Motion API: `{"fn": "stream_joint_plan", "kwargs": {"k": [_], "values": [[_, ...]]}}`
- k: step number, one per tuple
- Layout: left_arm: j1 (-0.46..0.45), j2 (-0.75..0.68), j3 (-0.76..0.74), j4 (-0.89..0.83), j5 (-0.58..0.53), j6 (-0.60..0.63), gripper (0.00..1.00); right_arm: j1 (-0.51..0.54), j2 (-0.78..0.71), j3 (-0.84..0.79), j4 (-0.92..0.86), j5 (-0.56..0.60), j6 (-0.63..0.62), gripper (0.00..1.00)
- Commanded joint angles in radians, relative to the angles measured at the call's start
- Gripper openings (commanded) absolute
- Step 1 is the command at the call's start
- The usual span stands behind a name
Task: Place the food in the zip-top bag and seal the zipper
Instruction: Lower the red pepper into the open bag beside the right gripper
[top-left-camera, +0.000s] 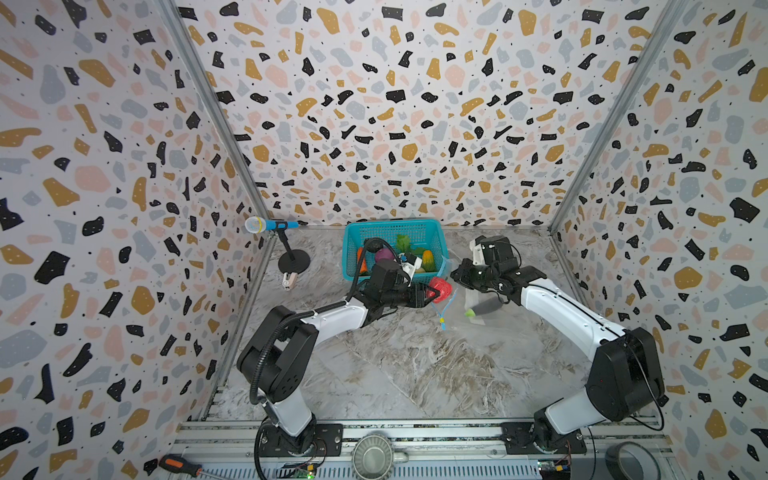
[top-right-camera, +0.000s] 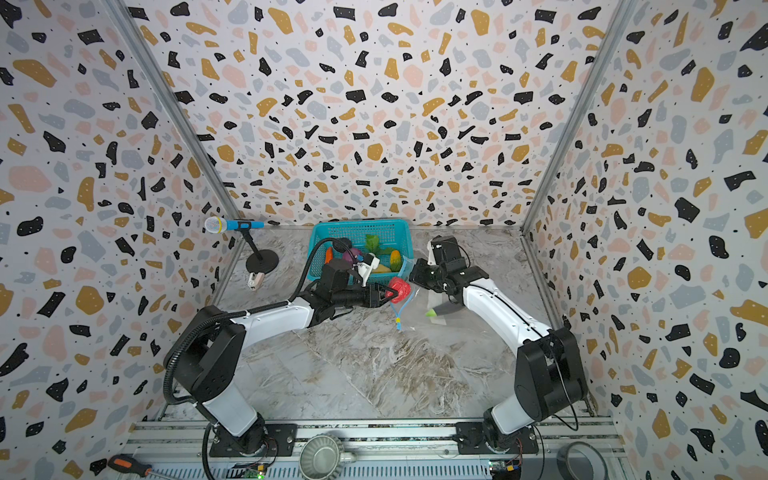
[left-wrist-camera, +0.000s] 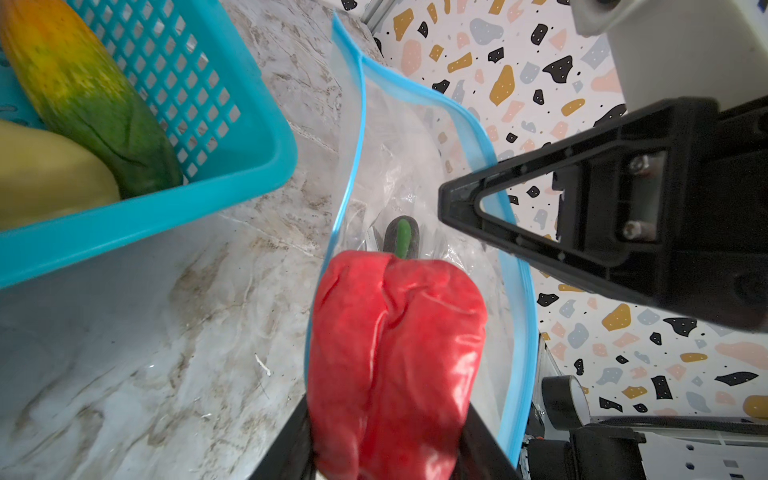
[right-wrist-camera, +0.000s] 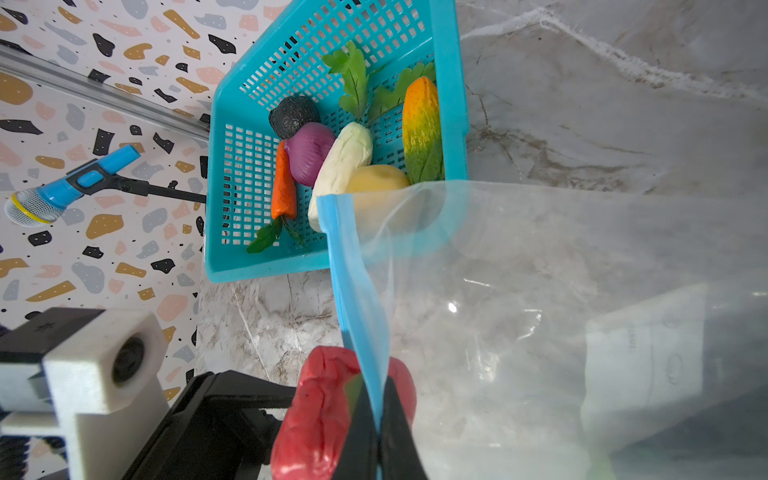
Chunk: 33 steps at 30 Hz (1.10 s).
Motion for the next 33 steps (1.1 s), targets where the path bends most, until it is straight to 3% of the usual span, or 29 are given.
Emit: {"fn": "stream_joint_plan", "kwargs": {"k": [1, 18, 33], "values": [[0.002, 0.012, 0.018, 0.026, 0.004, 0.011, 0.31, 0.008, -0.036, 0.023, 0.016, -0.011, 0.006, 0.00], [-0.030, 0.052, 0.082, -0.041, -0.018, 0.046, 0.38, 0.016, -0.022, 0.021, 0.027, -0.016, 0.010, 0.00], [-0.031, 0.042, 0.077, -0.057, -0.032, 0.061, 0.53, 0.015, -0.022, 0.018, 0.029, -0.017, 0.010, 0.00]]}}
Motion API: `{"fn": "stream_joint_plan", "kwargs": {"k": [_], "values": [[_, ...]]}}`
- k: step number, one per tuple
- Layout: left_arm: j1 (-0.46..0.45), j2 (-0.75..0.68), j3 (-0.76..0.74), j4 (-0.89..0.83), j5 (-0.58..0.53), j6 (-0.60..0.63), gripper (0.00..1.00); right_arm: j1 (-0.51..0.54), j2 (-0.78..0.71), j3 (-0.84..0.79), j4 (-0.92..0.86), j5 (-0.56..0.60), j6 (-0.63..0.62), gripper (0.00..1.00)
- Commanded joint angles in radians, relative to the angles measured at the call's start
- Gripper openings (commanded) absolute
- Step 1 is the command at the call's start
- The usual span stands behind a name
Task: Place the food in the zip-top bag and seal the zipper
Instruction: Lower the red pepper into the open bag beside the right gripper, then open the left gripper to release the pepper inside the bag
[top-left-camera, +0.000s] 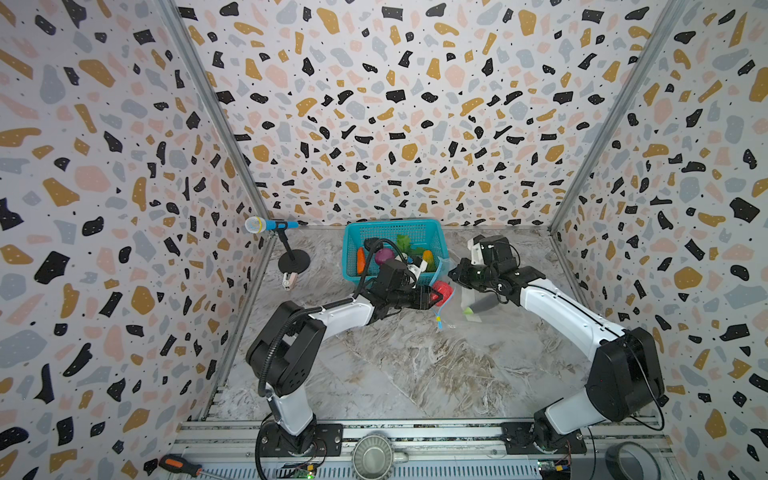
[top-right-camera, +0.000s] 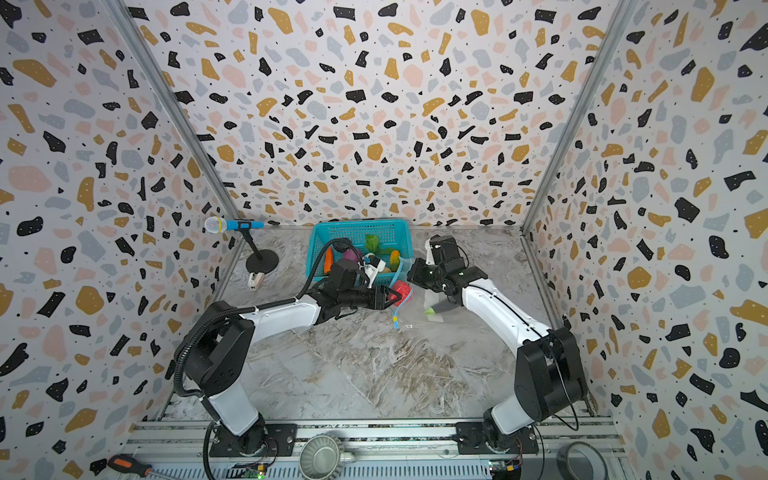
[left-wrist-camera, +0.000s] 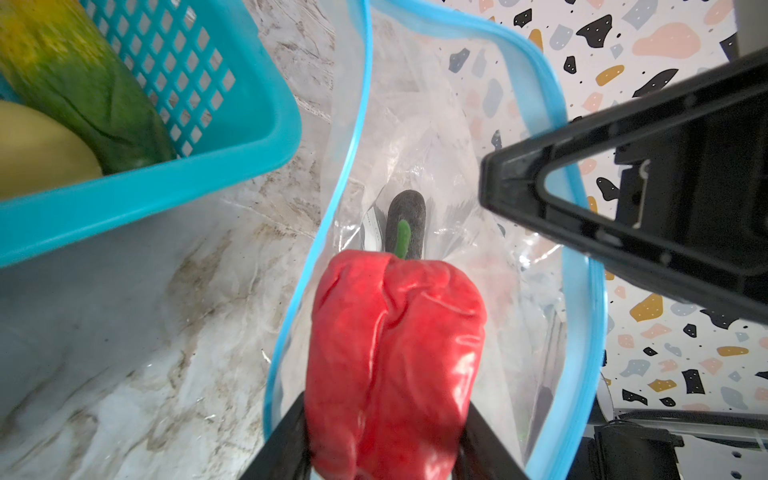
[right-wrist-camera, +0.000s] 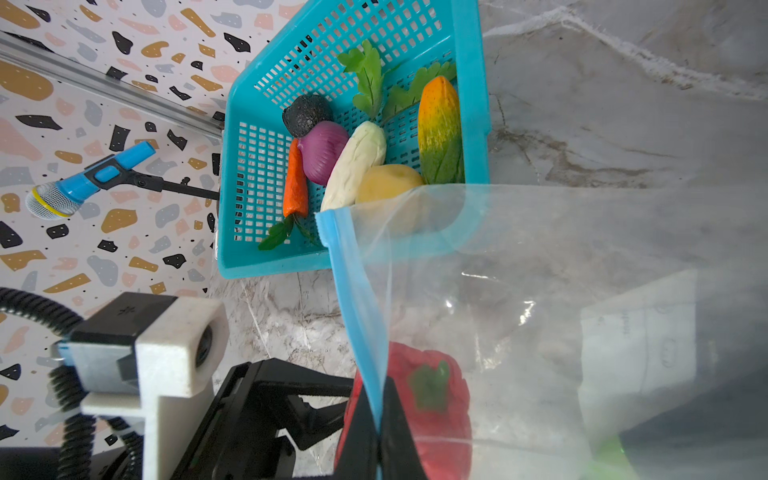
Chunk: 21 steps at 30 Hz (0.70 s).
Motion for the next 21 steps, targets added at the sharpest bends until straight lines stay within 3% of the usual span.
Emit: {"fn": "stream_joint_plan", "kwargs": {"k": [1, 21], "values": [[-0.004, -0.012, 0.021, 0.011, -0.006, 0.013, 0.54, 0.005, -0.023, 0.018, 0.007, -0.004, 0.009, 0.00], [-0.004, -0.041, 0.025, 0.011, -0.010, 0.010, 0.59, 0.001, -0.026, 0.029, -0.005, -0.001, 0.000, 0.00]]}}
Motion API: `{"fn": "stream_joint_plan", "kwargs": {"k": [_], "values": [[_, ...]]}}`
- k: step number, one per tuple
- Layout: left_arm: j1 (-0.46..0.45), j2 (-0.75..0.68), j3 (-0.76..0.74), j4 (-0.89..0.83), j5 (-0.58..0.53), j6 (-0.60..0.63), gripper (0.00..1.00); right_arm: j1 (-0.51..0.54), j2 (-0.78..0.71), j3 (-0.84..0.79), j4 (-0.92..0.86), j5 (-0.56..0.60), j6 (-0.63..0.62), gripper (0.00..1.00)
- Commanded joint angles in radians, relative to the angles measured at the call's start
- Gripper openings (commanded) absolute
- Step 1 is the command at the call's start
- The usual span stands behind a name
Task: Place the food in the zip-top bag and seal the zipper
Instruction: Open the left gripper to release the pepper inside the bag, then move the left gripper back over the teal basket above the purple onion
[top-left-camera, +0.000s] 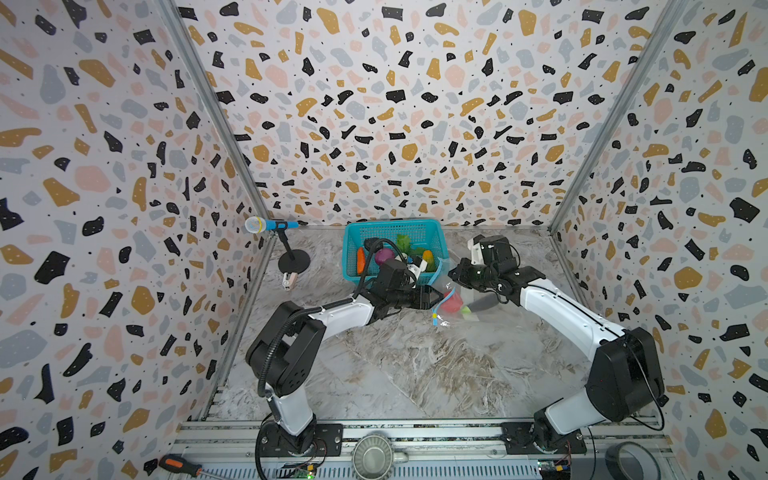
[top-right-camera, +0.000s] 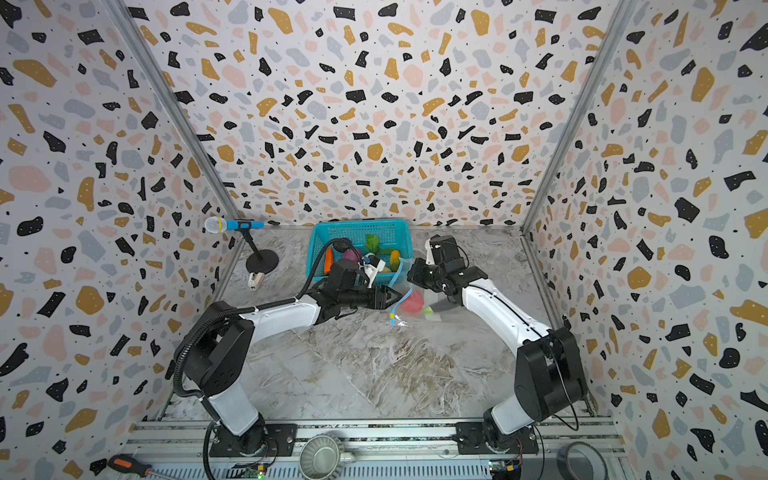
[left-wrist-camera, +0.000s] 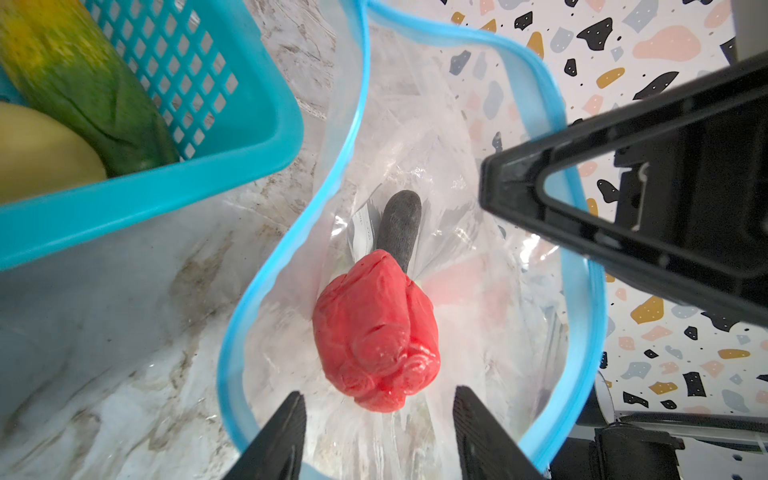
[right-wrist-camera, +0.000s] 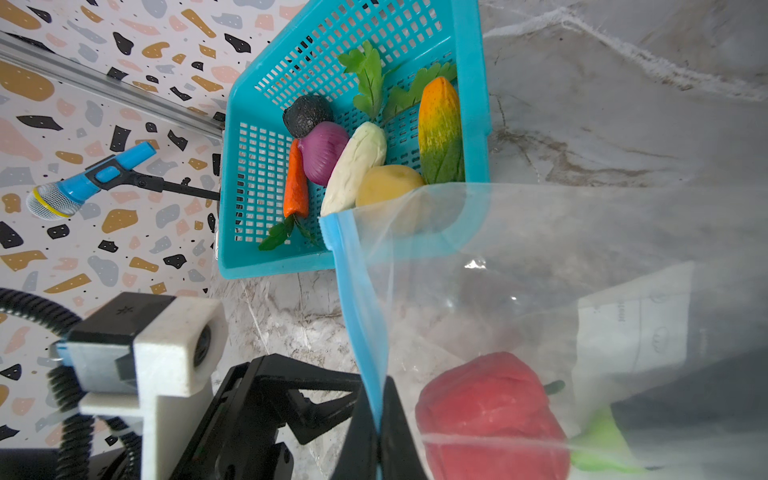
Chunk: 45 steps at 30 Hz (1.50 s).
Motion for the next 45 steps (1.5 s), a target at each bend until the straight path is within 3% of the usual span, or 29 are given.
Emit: {"fn": "stream_joint_plan", "kwargs": {"k": [1, 7, 13, 21, 27, 34, 38, 45], "values": [[-0.003, -0.043, 0.030, 0.011, -0.007, 0.007, 0.59, -0.002, -0.029, 0.037, -0.013, 0.003, -0.004, 0.00], [0.006, -0.064, 0.062, -0.105, -0.062, 0.072, 0.59, -0.028, -0.062, 0.046, -0.037, 0.012, -0.016, 0.00], [0.034, -0.032, 0.069, -0.097, -0.057, 0.085, 0.54, -0.042, -0.094, 0.043, -0.050, 0.014, -0.018, 0.00], [0.034, 0.040, 0.097, -0.033, 0.006, 0.035, 0.40, -0.055, -0.119, 0.057, -0.070, 0.018, -0.025, 0.00], [0.034, 0.049, 0.124, -0.016, 0.035, 0.005, 0.20, -0.056, -0.124, 0.050, -0.071, 0.018, -0.025, 0.00], [0.026, 0.025, 0.123, -0.002, 0.051, -0.035, 0.06, -0.061, -0.131, 0.044, -0.069, 0.020, -0.028, 0.00], [0.013, 0.019, 0.132, 0.028, 0.052, -0.044, 0.00, -0.063, -0.132, 0.047, -0.068, 0.018, -0.031, 0.00], [-0.010, 0.006, 0.171, 0.012, 0.048, -0.056, 0.00, -0.081, -0.155, 0.045, -0.088, 0.032, -0.042, 0.00]]}}
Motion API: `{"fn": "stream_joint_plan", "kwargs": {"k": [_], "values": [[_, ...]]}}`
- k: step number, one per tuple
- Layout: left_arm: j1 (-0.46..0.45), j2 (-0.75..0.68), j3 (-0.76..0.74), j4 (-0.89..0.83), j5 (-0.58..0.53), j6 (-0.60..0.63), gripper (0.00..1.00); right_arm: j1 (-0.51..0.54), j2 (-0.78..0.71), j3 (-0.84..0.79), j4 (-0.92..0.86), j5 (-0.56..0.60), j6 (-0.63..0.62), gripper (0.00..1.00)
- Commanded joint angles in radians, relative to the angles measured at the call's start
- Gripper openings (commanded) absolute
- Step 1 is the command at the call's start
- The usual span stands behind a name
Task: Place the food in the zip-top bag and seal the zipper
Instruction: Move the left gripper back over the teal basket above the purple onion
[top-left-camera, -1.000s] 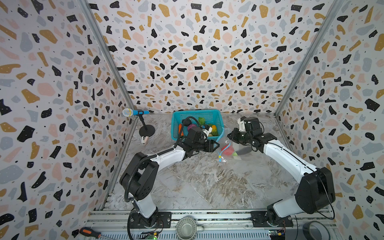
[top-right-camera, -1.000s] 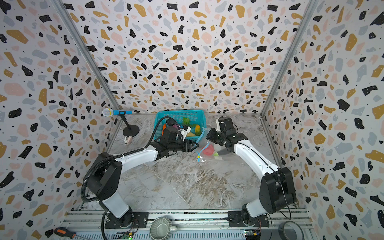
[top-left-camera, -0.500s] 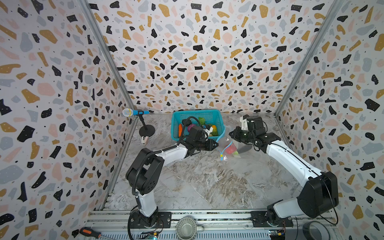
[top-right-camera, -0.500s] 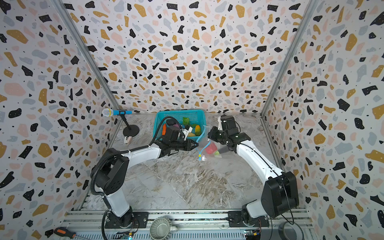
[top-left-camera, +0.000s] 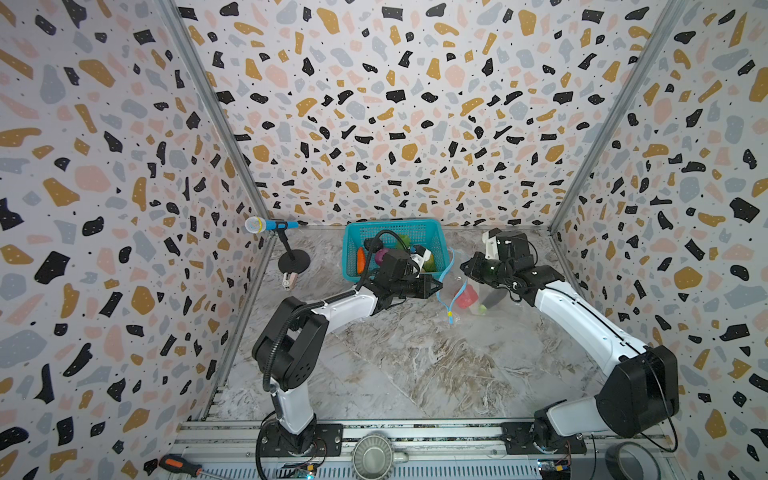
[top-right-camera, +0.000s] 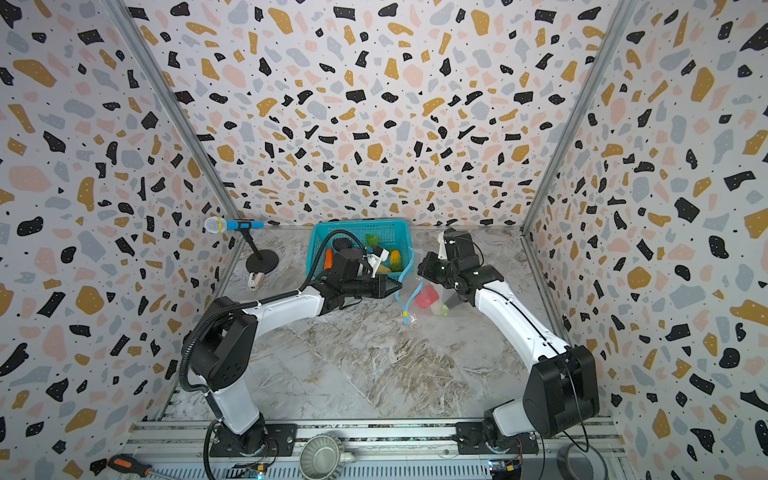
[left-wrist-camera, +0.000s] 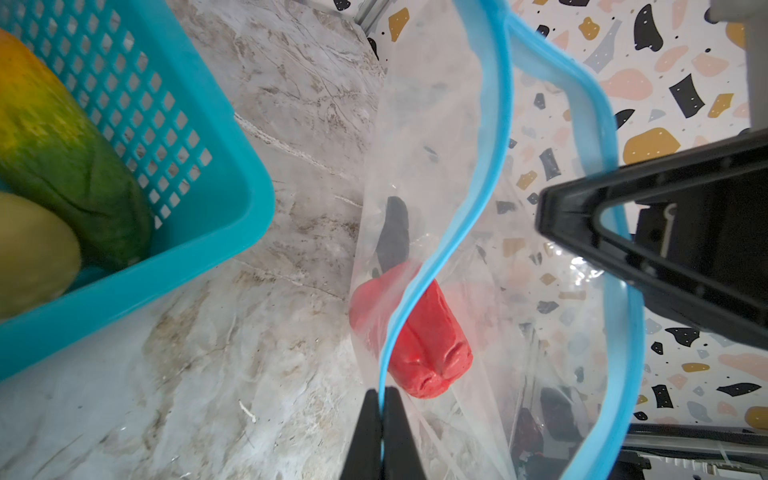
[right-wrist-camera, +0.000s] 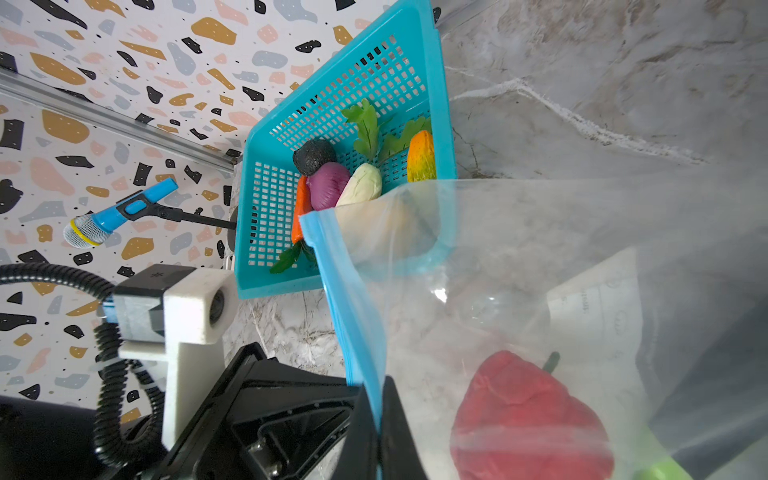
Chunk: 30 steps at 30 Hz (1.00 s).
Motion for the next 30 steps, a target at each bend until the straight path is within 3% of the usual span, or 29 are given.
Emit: {"fn": "stream_joint_plan", "kwargs": {"k": [1, 13, 22, 27, 30], "values": [[-0.016, -0.046, 0.053, 0.034, 0.011, -0.011, 0.00, -0.015, -0.063, 0.030, -0.027, 0.013, -0.023, 0.00], [-0.080, -0.093, 0.141, -0.038, -0.030, -0.030, 0.00, -0.069, -0.120, 0.029, -0.060, 0.029, -0.047, 0.00], [-0.082, -0.085, 0.118, -0.072, -0.062, 0.001, 0.00, -0.083, -0.116, -0.009, -0.034, 0.011, -0.042, 0.00], [-0.061, -0.083, 0.134, -0.133, -0.108, 0.057, 0.23, -0.081, -0.104, -0.029, -0.018, -0.002, -0.037, 0.00], [-0.023, -0.081, 0.184, -0.237, -0.198, 0.111, 0.41, -0.081, -0.102, -0.039, -0.008, -0.004, -0.031, 0.00]]}}
